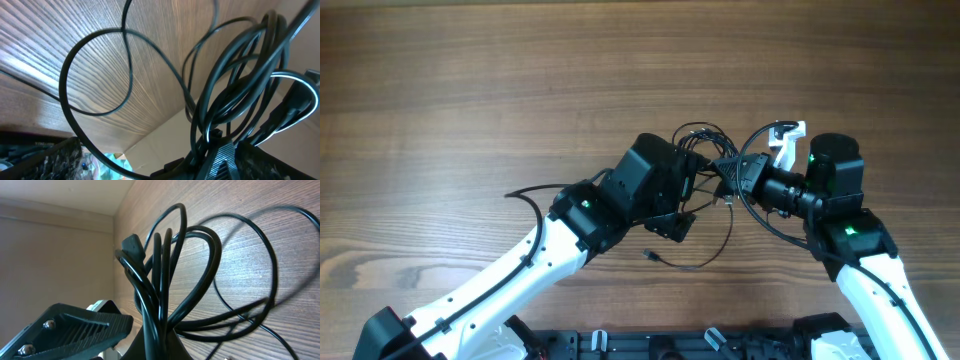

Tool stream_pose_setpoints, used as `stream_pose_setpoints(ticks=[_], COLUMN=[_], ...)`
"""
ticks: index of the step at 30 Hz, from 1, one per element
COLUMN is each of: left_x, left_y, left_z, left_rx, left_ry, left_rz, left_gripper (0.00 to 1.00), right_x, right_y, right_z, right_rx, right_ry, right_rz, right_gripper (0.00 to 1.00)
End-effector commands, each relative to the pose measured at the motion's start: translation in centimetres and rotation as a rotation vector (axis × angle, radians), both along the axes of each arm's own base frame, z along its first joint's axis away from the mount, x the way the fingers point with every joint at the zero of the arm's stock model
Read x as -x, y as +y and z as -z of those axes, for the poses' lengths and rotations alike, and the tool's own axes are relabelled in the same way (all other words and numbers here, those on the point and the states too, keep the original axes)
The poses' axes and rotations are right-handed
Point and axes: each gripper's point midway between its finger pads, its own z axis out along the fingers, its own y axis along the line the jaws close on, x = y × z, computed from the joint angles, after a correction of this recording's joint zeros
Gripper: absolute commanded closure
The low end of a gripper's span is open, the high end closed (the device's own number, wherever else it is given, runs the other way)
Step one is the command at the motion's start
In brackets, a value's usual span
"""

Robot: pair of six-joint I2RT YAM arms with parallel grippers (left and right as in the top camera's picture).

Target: Untangle cables

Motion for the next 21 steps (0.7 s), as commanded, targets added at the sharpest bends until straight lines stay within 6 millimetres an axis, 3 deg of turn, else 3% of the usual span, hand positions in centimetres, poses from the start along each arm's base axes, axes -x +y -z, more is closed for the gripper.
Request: stream_pose_setpoints(ticks=[1, 9, 21], left_x=[-0.6, -0.1, -2.4], left_y=[0.2, -0.1, 1.9], left_z=[-0.3, -0.1, 3.5], left_rx=[-0.002, -0.012, -0.232], left_ry=[-0.001, 0.002, -0.089], left_rz=[-0.042, -0.030, -0.190], left_gripper=[0.00, 0.00, 0.03], right_x=[-0.3, -0.2, 0.5], right_y=[0.1, 0.1, 0.5], right_z=[-0.7, -0.7, -0.5], right_rx=[-0.006, -0.007, -0.029], right_ry=[-0.014, -0.010, 0.023], right_rz=[-0.004, -0.002, -0.032], right_gripper=[0.96, 0.96, 0.96])
